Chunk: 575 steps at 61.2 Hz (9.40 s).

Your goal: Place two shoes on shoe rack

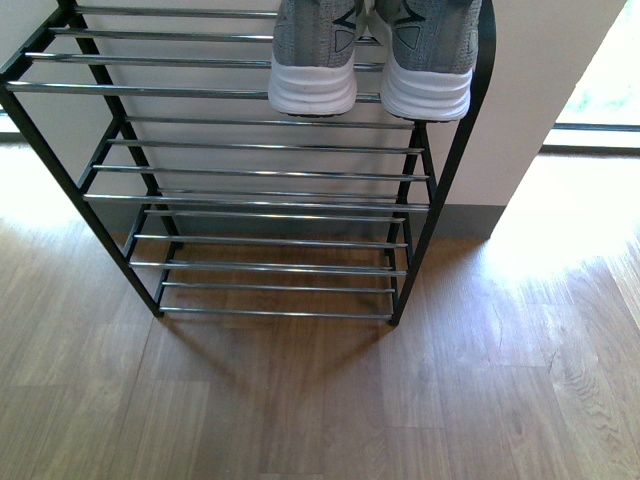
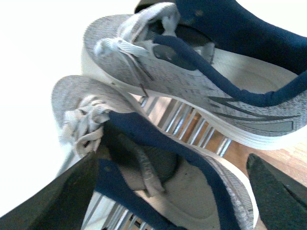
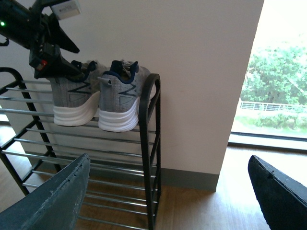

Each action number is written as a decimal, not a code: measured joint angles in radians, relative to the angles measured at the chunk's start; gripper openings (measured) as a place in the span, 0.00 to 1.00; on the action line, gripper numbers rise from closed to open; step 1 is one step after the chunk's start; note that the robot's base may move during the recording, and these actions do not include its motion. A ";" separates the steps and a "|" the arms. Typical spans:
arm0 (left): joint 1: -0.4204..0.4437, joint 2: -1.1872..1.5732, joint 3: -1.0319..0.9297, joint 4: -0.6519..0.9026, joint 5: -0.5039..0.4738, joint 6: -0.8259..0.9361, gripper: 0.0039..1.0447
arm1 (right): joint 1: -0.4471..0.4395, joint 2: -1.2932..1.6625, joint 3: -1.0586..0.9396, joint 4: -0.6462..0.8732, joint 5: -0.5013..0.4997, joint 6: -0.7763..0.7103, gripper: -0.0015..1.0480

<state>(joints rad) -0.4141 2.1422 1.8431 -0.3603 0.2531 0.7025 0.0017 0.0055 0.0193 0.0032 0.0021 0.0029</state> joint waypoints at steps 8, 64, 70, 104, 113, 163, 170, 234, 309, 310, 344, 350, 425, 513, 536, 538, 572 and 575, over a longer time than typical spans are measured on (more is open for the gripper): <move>0.000 -0.077 -0.116 0.168 -0.084 -0.067 0.91 | 0.000 0.000 0.000 0.000 0.000 0.000 0.91; -0.296 -0.962 -1.327 0.908 -1.065 -0.582 0.91 | 0.000 0.000 0.000 0.000 0.000 0.000 0.91; -0.313 -1.014 -1.406 0.919 -1.149 -0.646 0.91 | 0.000 0.000 0.000 0.000 0.000 0.000 0.91; 0.004 -1.426 -1.706 0.925 -0.647 -0.697 0.19 | 0.000 0.000 0.000 0.000 0.000 0.000 0.91; 0.096 -1.531 -1.745 0.865 -0.560 -0.700 0.01 | 0.000 0.000 0.000 0.000 0.000 0.000 0.91; 0.410 -1.897 -1.830 0.606 -0.256 -0.700 0.01 | 0.000 0.000 0.000 0.000 0.000 0.000 0.91; 0.410 -1.935 -1.830 0.568 -0.256 -0.700 0.01 | 0.000 0.000 0.000 0.000 0.000 0.000 0.91; 0.411 -2.126 -1.830 0.360 -0.256 -0.701 0.86 | 0.000 -0.001 0.000 0.000 -0.004 0.000 0.91; 0.412 -2.126 -1.829 0.360 -0.253 -0.701 0.91 | 0.000 -0.002 0.000 -0.002 0.000 0.000 0.91; 0.412 -2.126 -1.829 0.360 -0.253 -0.701 0.91 | 0.000 -0.002 0.000 -0.002 0.000 0.000 0.91; 0.412 -2.126 -1.829 0.360 -0.253 -0.701 0.91 | 0.000 -0.002 0.000 -0.002 0.000 0.000 0.91; 0.412 -2.126 -1.829 0.360 -0.253 -0.701 0.91 | 0.000 -0.002 0.000 -0.002 0.000 0.000 0.91; 0.412 -2.126 -1.829 0.360 -0.253 -0.701 0.91 | 0.000 -0.002 0.000 -0.004 0.000 0.000 0.91; 0.412 -2.126 -1.830 0.360 -0.256 -0.701 0.91 | -0.002 -0.003 0.000 -0.005 -0.003 0.000 0.91; 0.412 -2.126 -1.830 0.360 -0.255 -0.701 0.91 | -0.002 -0.003 0.000 -0.005 -0.003 0.000 0.91; 0.412 -2.126 -1.830 0.360 -0.255 -0.701 0.91 | -0.002 -0.003 0.000 -0.005 -0.003 0.000 0.91; 0.412 -2.126 -1.830 0.360 -0.255 -0.701 0.91 | -0.002 -0.003 0.000 -0.005 -0.002 0.000 0.91; 0.412 -2.126 -1.830 0.360 -0.255 -0.701 0.91 | -0.002 -0.003 0.000 -0.005 -0.003 0.000 0.91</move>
<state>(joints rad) -0.0025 0.0158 0.0135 -0.0006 -0.0021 0.0017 0.0002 0.0029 0.0193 -0.0013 -0.0006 0.0029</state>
